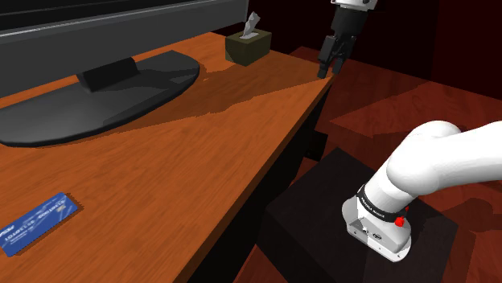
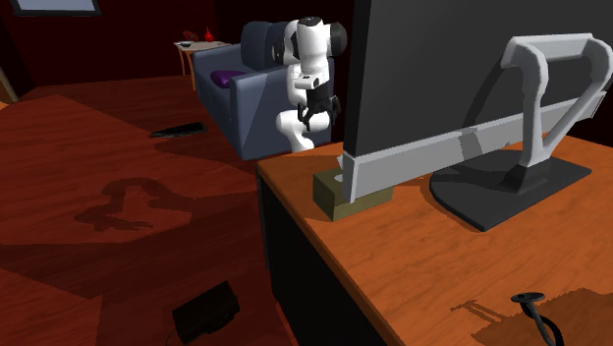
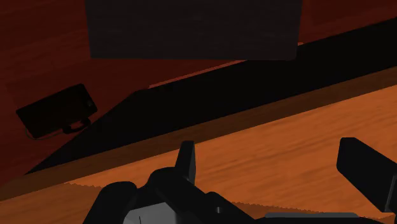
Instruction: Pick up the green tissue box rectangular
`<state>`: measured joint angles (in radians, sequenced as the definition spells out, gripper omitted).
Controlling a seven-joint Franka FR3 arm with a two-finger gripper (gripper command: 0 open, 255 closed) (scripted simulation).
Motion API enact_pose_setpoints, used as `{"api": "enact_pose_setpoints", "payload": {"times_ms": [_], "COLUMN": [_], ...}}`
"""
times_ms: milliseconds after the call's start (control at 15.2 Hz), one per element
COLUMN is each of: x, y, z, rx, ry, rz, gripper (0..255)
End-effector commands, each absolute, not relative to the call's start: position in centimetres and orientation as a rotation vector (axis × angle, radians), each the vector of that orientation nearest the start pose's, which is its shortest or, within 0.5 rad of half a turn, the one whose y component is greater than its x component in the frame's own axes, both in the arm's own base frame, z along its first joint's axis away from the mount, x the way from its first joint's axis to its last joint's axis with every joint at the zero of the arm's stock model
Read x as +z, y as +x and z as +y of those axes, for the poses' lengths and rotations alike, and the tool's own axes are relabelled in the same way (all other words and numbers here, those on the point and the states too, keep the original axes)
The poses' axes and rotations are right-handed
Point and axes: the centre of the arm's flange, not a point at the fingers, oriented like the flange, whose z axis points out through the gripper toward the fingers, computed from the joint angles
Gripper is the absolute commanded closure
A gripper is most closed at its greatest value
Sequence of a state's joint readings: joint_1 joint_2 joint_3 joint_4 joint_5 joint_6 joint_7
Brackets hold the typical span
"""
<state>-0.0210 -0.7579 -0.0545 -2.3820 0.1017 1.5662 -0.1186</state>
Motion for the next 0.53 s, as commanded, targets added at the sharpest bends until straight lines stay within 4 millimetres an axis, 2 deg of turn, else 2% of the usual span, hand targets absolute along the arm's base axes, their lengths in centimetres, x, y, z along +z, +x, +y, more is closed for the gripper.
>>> {"api": "enact_pose_setpoints", "payload": {"times_ms": [0, 462], "x": [57.0, 58.4], "y": [31.2, 38.9], "z": [-1.7, -0.7], "rx": [0.069, -0.035], "ry": [-2.996, -2.943], "rz": [-0.085, 0.044], "gripper": [0, 0]}}
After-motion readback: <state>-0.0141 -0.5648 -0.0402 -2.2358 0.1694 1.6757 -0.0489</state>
